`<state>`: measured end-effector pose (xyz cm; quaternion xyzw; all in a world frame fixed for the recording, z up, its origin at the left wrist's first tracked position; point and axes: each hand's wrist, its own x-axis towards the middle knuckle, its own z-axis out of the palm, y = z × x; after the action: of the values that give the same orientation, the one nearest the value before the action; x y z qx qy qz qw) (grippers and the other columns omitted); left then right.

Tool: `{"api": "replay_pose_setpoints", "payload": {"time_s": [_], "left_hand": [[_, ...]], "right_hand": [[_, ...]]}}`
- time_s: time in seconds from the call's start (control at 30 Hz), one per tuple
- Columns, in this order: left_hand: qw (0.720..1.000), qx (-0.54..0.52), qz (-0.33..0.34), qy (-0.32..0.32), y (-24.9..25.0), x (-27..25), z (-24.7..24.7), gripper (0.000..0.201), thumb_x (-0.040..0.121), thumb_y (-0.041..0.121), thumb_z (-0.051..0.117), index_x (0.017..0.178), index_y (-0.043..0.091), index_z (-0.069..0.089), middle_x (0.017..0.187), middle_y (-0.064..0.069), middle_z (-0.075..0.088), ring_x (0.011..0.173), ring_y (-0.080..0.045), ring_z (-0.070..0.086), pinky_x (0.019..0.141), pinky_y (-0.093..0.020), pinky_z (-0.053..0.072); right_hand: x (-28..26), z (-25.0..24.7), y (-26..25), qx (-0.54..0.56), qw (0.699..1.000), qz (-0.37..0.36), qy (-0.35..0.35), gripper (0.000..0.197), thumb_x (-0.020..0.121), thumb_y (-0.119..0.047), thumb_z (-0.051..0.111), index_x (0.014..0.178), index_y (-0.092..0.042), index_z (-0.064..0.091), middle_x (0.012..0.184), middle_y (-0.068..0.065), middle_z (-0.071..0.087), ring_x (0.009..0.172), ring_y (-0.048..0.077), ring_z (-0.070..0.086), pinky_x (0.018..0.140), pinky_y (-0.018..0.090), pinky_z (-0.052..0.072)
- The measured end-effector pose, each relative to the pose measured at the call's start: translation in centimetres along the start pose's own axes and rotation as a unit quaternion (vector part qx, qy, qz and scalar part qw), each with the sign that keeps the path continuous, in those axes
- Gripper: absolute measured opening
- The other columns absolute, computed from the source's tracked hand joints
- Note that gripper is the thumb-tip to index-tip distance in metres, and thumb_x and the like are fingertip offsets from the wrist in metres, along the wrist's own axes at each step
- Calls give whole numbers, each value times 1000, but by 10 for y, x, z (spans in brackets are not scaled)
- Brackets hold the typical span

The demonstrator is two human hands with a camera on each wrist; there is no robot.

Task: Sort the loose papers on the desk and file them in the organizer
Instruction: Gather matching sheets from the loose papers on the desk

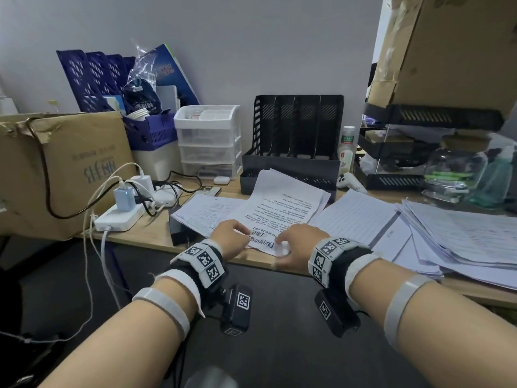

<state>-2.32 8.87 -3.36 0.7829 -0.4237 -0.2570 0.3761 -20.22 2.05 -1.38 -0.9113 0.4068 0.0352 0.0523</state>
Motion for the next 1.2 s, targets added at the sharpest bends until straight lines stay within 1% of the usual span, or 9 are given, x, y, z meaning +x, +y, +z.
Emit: {"api": "replay_pose_setpoints", "payload": {"time_s": [0.1, 0.4, 0.5, 0.57, 0.67, 0.77, 0.97, 1.1, 1.2], "left_hand": [[999, -34, 3, -7, 0, 0, 3, 14, 89, 8, 63, 90, 21, 68, 97, -11, 73, 86, -28, 71, 88, -44, 61], [982, -170, 60, 52, 20, -10, 5, 14, 96, 8, 57, 107, 15, 61, 104, -10, 64, 82, -20, 58, 91, -49, 57], [967, -180, 107, 148, 34, -15, 4, 22, 95, 14, 63, 115, 15, 53, 121, -12, 53, 85, -12, 55, 80, -31, 56], [958, -163, 146, 183, 44, -22, 3, 34, 92, 19, 71, 118, 15, 48, 126, -10, 47, 90, -9, 55, 82, -24, 51], [977, -124, 173, -6, 59, -36, 14, 78, 85, 31, 82, 148, 17, 37, 144, -8, 50, 115, -12, 60, 92, -26, 52], [962, -106, 223, -117, 71, -47, 34, 116, 80, 30, 88, 164, 27, 9, 161, 2, 37, 147, -18, 42, 120, -39, 38], [926, -334, 173, 8, 74, -37, 18, 19, 102, 4, 55, 110, 14, 69, 110, -15, 74, 111, -39, 70, 95, -58, 58], [904, -403, 133, -44, 69, -37, -11, 21, 102, 3, 54, 121, 0, 63, 117, -18, 74, 110, -39, 71, 89, -53, 61], [897, -416, 126, -79, 68, -38, -21, 29, 103, 0, 52, 132, -3, 57, 114, -18, 74, 94, -30, 75, 74, -42, 66]], "right_hand": [[-5, 6, -2, -16, 1000, -22, 5, 66, 79, -54, 73, 138, -34, 56, 130, 2, 55, 126, 25, 50, 101, 40, 48], [-22, 3, 17, 136, 968, 12, 210, 25, 98, -33, 54, 93, -23, 76, 94, -1, 70, 89, 23, 61, 74, 30, 44], [-23, -19, 32, 201, 930, 46, 303, 24, 97, -27, 56, 84, -15, 72, 76, -3, 61, 77, 21, 55, 66, 27, 34], [-25, -36, 40, 225, 907, 73, 348, 27, 97, -26, 56, 78, -11, 68, 68, 3, 59, 74, 27, 61, 64, 31, 44], [-31, -59, 39, 342, 846, 57, 404, 26, 96, -22, 58, 77, -7, 66, 69, 11, 61, 67, 31, 70, 58, 43, 62], [-34, -68, 19, 399, 841, -12, 364, 21, 95, -23, 59, 80, -11, 67, 75, 11, 72, 67, 26, 75, 59, 47, 64], [-51, -86, 18, 395, 876, -66, 267, 26, 93, -34, 67, 114, -22, 75, 111, -4, 75, 105, 13, 70, 92, 36, 58], [-59, -93, 58, 270, 895, 140, 327, 70, 84, -47, 71, 145, -26, 44, 143, 7, 46, 134, 27, 43, 111, 50, 40], [-64, -87, 77, 397, 878, 133, 233, 65, 86, -36, 74, 143, -20, 47, 140, 10, 55, 123, 30, 59, 105, 52, 49]]}}
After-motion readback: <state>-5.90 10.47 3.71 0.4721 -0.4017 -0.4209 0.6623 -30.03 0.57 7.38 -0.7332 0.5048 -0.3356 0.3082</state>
